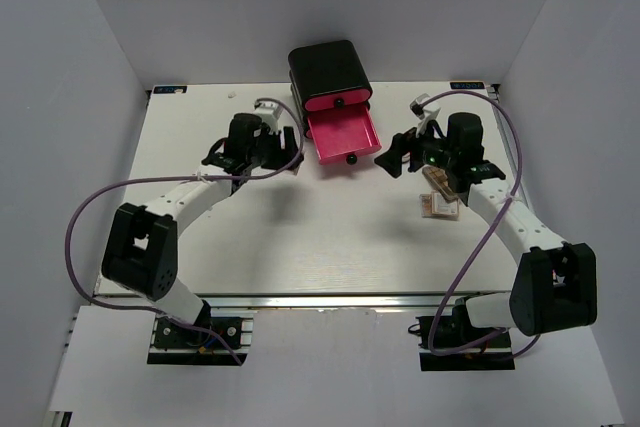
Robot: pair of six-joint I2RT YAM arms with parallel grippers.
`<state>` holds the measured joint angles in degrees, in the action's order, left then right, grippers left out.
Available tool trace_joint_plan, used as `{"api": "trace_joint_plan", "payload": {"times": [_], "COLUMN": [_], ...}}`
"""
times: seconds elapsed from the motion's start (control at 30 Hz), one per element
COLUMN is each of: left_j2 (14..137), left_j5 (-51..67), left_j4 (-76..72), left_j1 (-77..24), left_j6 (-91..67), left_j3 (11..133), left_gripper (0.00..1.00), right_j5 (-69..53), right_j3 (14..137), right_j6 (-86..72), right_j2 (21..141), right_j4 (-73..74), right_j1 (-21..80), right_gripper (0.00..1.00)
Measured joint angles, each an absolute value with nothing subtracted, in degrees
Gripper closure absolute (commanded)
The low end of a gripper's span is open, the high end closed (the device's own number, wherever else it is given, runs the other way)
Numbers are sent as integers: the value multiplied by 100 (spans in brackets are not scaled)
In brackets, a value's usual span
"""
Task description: Organize the makeup
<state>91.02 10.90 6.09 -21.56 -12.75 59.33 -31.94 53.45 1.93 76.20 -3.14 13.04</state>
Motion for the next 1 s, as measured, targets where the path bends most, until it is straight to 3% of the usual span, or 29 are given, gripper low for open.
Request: {"api": "trace_joint_plan", "payload": {"times": [0.2, 0.43, 0.6, 0.9, 0.97, 1.0], "left_j2": [9238, 10820, 12029, 13100, 13260, 13316], "left_j5": [963, 43, -628, -1380, -1387, -1376], "left_j4": [-21, 412, 1175, 2152, 2235, 2246], "left_j1": [-2646, -3288, -3489, -3638, -3651, -3653], "left_j6": [-2309, -3277, -3999, -4790, -4862, -4899], "left_j3": [6766, 8735, 10141, 11201, 11413, 11491], "left_gripper": [83, 90, 86, 55, 37, 23], "right_j5": [-2987, -2541, -2296, -2150, -2130, -2115], "right_j3": [5345, 5339, 5192, 4978, 4958, 4950], "right_j6": [204, 198, 191, 185, 191, 200], "right_j2": [7596, 7443, 7238, 7109, 7067, 7043], "right_j4": [-305, -311, -368, -440, -438, -443], "right_j1": [1203, 1096, 996, 788, 764, 755], "right_gripper": [11, 10, 11, 11, 11, 11]}}
